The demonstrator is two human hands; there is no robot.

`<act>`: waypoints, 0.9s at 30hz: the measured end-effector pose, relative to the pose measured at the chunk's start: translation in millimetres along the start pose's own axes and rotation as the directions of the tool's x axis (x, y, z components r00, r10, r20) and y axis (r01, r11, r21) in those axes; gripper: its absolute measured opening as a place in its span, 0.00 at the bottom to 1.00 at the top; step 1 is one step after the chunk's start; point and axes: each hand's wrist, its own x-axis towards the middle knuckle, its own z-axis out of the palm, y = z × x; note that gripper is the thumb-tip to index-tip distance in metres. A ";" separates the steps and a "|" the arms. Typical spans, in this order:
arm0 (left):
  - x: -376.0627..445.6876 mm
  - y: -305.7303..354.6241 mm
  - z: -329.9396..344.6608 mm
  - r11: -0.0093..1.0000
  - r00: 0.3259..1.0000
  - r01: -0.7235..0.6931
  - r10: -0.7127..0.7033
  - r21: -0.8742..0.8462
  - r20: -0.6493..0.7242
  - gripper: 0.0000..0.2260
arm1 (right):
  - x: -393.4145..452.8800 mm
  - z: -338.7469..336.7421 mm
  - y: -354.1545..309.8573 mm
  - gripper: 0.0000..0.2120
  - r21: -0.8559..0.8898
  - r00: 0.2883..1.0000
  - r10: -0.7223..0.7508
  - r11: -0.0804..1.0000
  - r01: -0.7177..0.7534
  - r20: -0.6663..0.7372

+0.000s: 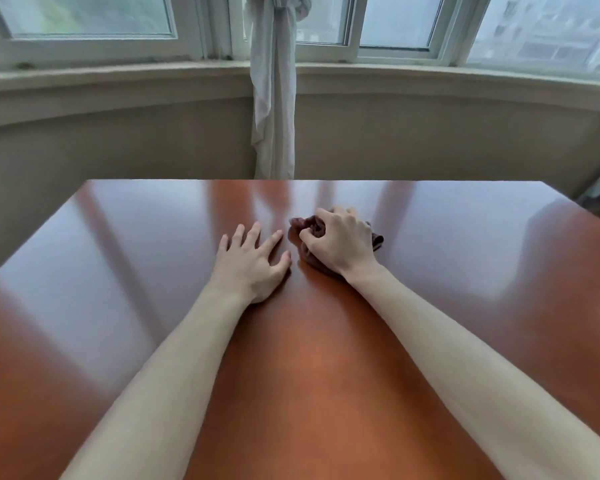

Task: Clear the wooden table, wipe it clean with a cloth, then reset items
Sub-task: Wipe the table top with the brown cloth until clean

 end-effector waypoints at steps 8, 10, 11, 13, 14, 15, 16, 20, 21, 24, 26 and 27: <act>-107.7 27.4 -23.7 0.979 0.989 -0.147 0.142 -0.140 -0.043 0.24 | -256.5 -82.2 -52.8 0.12 0.071 0.988 -0.146 0.986 0.149 -0.048; -152.5 16.4 -17.5 0.967 0.987 -0.162 0.155 -0.195 -0.051 0.23 | -281.7 -93.5 -53.0 0.12 0.117 0.976 -0.216 0.969 0.216 -0.014; -173.8 8.9 -13.0 0.963 0.986 -0.162 0.151 -0.214 -0.067 0.22 | -277.6 -94.1 -51.5 0.13 0.116 0.977 -0.213 0.970 0.212 -0.002; -208.6 -10.2 -6.2 0.959 0.986 -0.141 0.114 -0.245 -0.122 0.21 | -243.3 -85.9 -55.0 0.14 0.041 0.991 -0.135 0.990 0.135 -0.008; -222.3 -21.1 -4.8 0.961 0.985 -0.121 0.085 -0.249 -0.151 0.20 | -222.5 -81.4 -61.0 0.15 0.011 0.999 -0.048 0.999 0.048 -0.019; -233.3 -32.8 -4.8 0.964 0.983 -0.097 0.054 -0.248 -0.176 0.19 | -205.2 -75.1 -70.4 0.16 0.004 0.999 0.045 0.999 -0.045 -0.021; -242.6 -45.0 -5.9 0.967 0.980 -0.067 0.017 -0.247 -0.198 0.19 | -198.2 -66.9 -85.0 0.17 -0.014 0.997 0.078 0.997 -0.079 -0.027; -259.4 -86.8 -13.6 0.971 0.966 0.016 -0.077 -0.240 -0.245 0.20 | -257.8 -54.2 -138.4 0.15 0.070 0.959 -0.283 0.957 0.282 0.000; -263.0 -94.6 -15.4 0.971 0.969 0.026 -0.083 -0.239 -0.232 0.22 | -270.4 -58.5 -134.1 0.15 0.137 0.932 -0.362 0.925 0.355 0.025; -286.2 -113.0 -22.2 0.976 0.983 -0.023 -0.018 -0.216 -0.185 0.29 | -258.1 -64.0 -112.9 0.17 0.128 0.970 -0.241 0.963 0.236 0.025; -308.3 -127.2 -27.2 0.982 0.993 -0.083 0.066 -0.170 -0.100 0.30 | -241.4 -53.8 -120.5 0.16 0.009 0.994 -0.069 0.998 0.070 -0.085; -317.5 -133.4 -28.9 0.985 0.992 -0.113 0.106 -0.129 -0.062 0.32 | -238.4 -46.8 -135.1 0.16 -0.007 0.993 -0.046 0.999 0.046 -0.108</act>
